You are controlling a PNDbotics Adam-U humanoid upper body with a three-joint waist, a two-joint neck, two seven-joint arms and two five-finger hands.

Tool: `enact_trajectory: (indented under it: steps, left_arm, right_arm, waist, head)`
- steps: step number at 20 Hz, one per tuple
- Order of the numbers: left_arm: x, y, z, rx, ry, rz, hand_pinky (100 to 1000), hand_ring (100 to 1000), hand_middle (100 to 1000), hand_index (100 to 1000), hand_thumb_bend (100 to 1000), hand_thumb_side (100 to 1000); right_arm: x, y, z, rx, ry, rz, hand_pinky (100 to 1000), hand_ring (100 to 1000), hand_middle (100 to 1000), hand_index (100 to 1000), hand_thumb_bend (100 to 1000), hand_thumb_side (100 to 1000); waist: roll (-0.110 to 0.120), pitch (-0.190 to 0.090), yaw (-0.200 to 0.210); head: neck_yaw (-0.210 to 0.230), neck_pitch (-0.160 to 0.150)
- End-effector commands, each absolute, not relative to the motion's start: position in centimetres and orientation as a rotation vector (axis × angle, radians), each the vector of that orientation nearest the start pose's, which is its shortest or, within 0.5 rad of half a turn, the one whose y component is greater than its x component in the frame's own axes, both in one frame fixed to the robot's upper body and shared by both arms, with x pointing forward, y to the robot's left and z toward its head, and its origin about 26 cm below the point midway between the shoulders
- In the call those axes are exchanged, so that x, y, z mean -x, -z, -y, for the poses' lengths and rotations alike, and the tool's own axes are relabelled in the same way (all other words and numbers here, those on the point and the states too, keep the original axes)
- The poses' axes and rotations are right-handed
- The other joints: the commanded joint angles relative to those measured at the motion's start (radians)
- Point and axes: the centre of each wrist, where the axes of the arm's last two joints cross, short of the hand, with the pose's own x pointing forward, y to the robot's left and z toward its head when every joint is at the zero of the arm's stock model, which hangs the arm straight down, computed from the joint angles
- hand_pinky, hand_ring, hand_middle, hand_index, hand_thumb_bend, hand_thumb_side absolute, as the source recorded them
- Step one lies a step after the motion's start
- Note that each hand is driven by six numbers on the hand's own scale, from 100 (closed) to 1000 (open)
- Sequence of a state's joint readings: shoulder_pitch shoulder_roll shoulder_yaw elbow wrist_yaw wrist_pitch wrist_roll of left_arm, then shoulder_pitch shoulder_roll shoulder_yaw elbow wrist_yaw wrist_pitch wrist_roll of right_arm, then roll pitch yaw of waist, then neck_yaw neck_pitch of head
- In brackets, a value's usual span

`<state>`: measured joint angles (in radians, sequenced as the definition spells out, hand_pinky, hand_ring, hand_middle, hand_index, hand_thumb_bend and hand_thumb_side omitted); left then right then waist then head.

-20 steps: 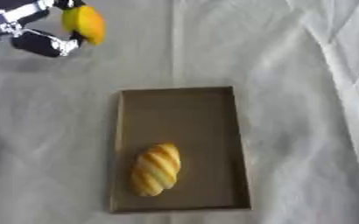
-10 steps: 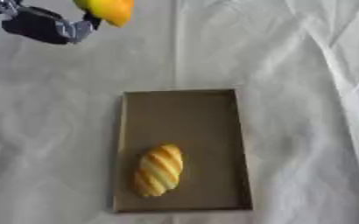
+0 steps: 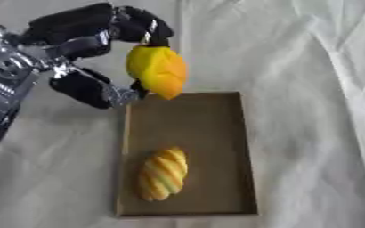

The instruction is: Pick up objects on the table and place them in the box.

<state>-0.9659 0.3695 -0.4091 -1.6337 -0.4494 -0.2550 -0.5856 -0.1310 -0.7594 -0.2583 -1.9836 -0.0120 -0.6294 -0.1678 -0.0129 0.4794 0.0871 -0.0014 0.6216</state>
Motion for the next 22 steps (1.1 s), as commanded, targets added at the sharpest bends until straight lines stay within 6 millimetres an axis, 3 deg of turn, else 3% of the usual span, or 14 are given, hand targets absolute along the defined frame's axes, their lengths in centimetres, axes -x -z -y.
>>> enact_trajectory:
  steps: [1,7,11,14,16,18,22]
  left_arm:
    - [-37.4,-29.3,-11.3,0.399,-2.290,-2.451,792,890,669,709,100,310]
    - [-39.1,-26.8,-10.7,0.420,-2.386,-2.441,797,902,683,725,100,331]
    - [-39.4,-26.0,-10.5,0.418,-2.419,-2.388,843,968,766,863,100,404]
    - [-39.3,-26.2,-10.5,0.410,-2.418,-2.330,910,1000,848,949,230,469]
    - [-39.1,-26.5,-10.6,0.422,-2.413,-2.279,947,1000,887,964,380,527]
    - [-39.0,-26.6,-10.8,0.444,-2.416,-2.230,968,1000,904,977,431,571]
    - [-39.1,-26.9,-11.4,0.477,-2.402,-2.221,979,1000,917,985,439,603]
  right_arm:
    - [-26.4,-25.6,38.3,-0.722,0.797,-3.161,953,731,762,877,100,227]
    - [-26.4,-25.4,38.2,-0.708,0.797,-3.154,951,733,763,877,100,214]
    - [-26.4,-25.4,38.2,-0.704,0.802,-3.149,950,733,763,877,100,209]
    - [-26.4,-25.3,38.2,-0.712,0.800,-3.151,951,733,763,877,100,217]
    - [-26.4,-25.2,38.2,-0.716,0.798,-3.156,952,732,762,877,100,225]
    - [-26.4,-25.1,38.2,-0.718,0.801,-3.158,952,732,762,877,100,225]
    - [-26.4,-25.1,38.2,-0.717,0.807,-3.159,951,732,762,877,100,221]
  waist:
    - [-0.004,-0.028,-0.003]
    - [-0.006,-0.027,-0.006]
    - [-0.005,-0.027,-0.007]
    - [-0.003,-0.028,-0.007]
    - [-0.002,-0.028,-0.007]
    - [-0.001,-0.029,-0.007]
    - [-0.001,-0.031,-0.005]
  head:
    - [-0.002,-0.013]
    - [0.000,-0.015]
    - [0.000,-0.014]
    - [-0.003,-0.014]
    - [-0.004,-0.014]
    - [-0.005,-0.014]
    - [-0.007,-0.013]
